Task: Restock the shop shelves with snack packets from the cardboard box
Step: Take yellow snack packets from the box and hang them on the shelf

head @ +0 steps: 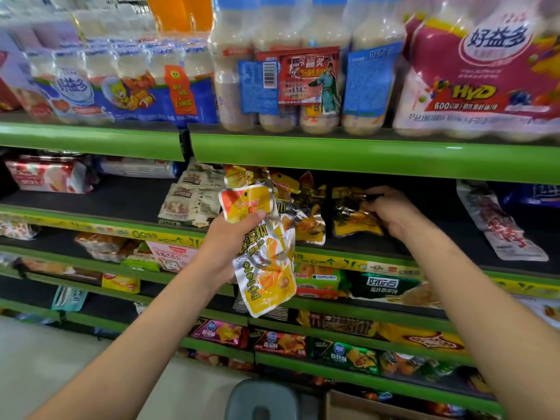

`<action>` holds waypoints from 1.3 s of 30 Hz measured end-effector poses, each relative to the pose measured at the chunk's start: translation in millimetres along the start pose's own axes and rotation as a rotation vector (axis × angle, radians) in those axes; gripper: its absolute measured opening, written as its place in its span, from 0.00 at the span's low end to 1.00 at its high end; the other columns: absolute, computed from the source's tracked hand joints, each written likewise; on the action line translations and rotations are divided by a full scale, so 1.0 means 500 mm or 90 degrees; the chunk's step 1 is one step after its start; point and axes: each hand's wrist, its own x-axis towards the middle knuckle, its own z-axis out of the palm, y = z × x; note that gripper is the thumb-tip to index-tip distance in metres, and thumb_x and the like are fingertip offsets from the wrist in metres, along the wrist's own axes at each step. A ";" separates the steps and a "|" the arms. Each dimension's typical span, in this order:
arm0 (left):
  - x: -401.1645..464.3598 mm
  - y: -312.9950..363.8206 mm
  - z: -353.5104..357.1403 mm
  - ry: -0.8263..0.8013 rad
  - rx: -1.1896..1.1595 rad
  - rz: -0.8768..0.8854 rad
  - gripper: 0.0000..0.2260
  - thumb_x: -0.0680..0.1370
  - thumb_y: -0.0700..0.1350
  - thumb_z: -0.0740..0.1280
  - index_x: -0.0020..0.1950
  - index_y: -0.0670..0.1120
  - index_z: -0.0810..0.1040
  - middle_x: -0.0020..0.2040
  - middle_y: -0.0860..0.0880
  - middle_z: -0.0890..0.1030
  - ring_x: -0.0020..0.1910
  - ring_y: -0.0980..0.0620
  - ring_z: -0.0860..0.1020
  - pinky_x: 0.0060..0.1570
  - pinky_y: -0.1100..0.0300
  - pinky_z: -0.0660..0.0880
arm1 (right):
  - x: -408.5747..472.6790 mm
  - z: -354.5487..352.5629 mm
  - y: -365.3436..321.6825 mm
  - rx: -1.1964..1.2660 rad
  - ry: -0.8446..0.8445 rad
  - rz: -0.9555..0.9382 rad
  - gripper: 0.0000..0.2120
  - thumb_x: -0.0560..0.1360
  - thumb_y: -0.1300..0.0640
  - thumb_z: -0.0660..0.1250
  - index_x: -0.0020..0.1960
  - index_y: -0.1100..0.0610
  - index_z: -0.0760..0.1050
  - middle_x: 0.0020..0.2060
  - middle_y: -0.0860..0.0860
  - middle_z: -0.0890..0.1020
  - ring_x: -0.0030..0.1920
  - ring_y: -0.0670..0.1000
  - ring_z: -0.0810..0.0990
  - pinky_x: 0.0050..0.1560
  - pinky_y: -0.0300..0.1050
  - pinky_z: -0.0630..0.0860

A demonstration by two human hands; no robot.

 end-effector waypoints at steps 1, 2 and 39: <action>0.000 0.000 -0.001 0.001 -0.002 -0.001 0.14 0.76 0.47 0.72 0.60 0.45 0.81 0.53 0.45 0.86 0.53 0.43 0.84 0.62 0.41 0.76 | -0.002 0.003 -0.001 0.038 -0.004 0.005 0.19 0.77 0.72 0.63 0.66 0.61 0.73 0.49 0.60 0.80 0.37 0.51 0.78 0.41 0.48 0.77; 0.001 0.000 -0.003 0.000 -0.002 -0.002 0.14 0.76 0.47 0.72 0.60 0.45 0.81 0.53 0.45 0.86 0.53 0.43 0.84 0.62 0.41 0.76 | -0.003 0.007 -0.004 0.076 -0.006 0.004 0.18 0.78 0.72 0.62 0.66 0.62 0.73 0.46 0.59 0.80 0.37 0.51 0.78 0.41 0.48 0.77; 0.025 -0.024 -0.068 -0.099 -0.107 -0.033 0.14 0.78 0.44 0.70 0.63 0.43 0.79 0.57 0.40 0.84 0.56 0.38 0.83 0.61 0.37 0.76 | -0.251 0.217 -0.041 0.094 -0.273 -0.058 0.23 0.74 0.57 0.73 0.66 0.50 0.70 0.49 0.53 0.85 0.50 0.52 0.84 0.55 0.49 0.78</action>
